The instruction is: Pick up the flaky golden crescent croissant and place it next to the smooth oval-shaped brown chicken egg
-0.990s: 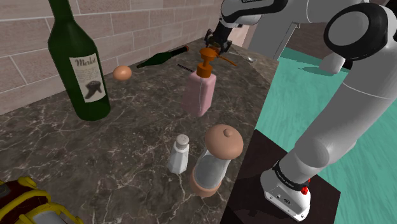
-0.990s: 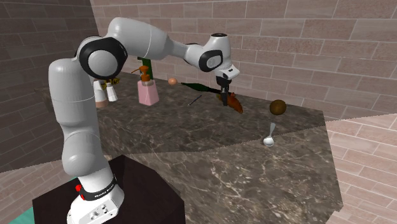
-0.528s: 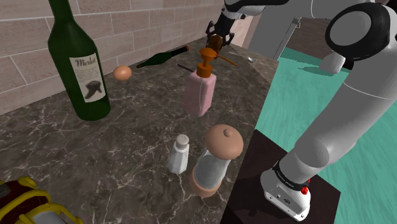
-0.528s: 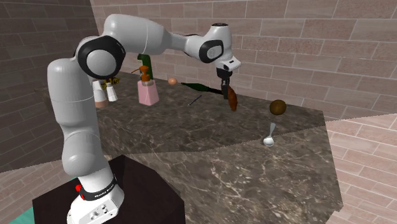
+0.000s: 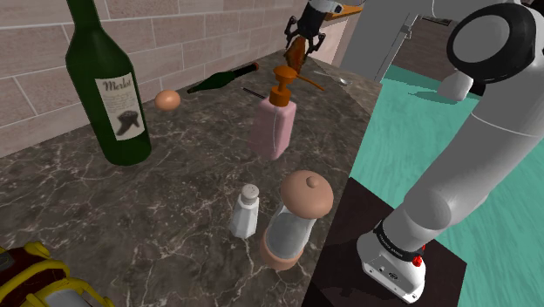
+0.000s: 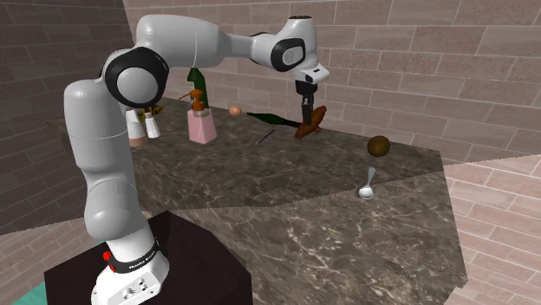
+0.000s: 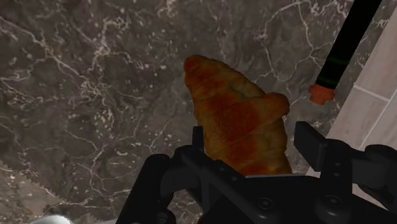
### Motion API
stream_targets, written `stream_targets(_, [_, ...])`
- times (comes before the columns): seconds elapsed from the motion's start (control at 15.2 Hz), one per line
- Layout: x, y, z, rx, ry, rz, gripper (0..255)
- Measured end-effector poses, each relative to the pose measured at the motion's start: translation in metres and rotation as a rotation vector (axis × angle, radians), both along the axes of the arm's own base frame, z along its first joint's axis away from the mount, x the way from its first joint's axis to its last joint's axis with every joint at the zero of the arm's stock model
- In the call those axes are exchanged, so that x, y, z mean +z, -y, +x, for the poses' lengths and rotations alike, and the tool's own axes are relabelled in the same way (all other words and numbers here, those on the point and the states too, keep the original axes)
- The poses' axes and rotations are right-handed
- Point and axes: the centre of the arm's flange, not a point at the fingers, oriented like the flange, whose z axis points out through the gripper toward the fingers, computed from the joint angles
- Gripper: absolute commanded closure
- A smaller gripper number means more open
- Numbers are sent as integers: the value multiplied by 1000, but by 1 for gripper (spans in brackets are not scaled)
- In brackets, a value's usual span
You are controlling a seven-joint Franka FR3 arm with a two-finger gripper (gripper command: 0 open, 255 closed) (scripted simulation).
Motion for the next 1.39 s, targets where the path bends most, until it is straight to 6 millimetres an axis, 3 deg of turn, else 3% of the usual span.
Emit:
stream_targets(0.13, [8, 0, 1, 0, 0, 0, 255])
stream_targets(0.33, [10, -28, -7, 1, 0, 0, 255])
stream_targets(1.39, [12, -225, -76, 1, -1, 0, 255])
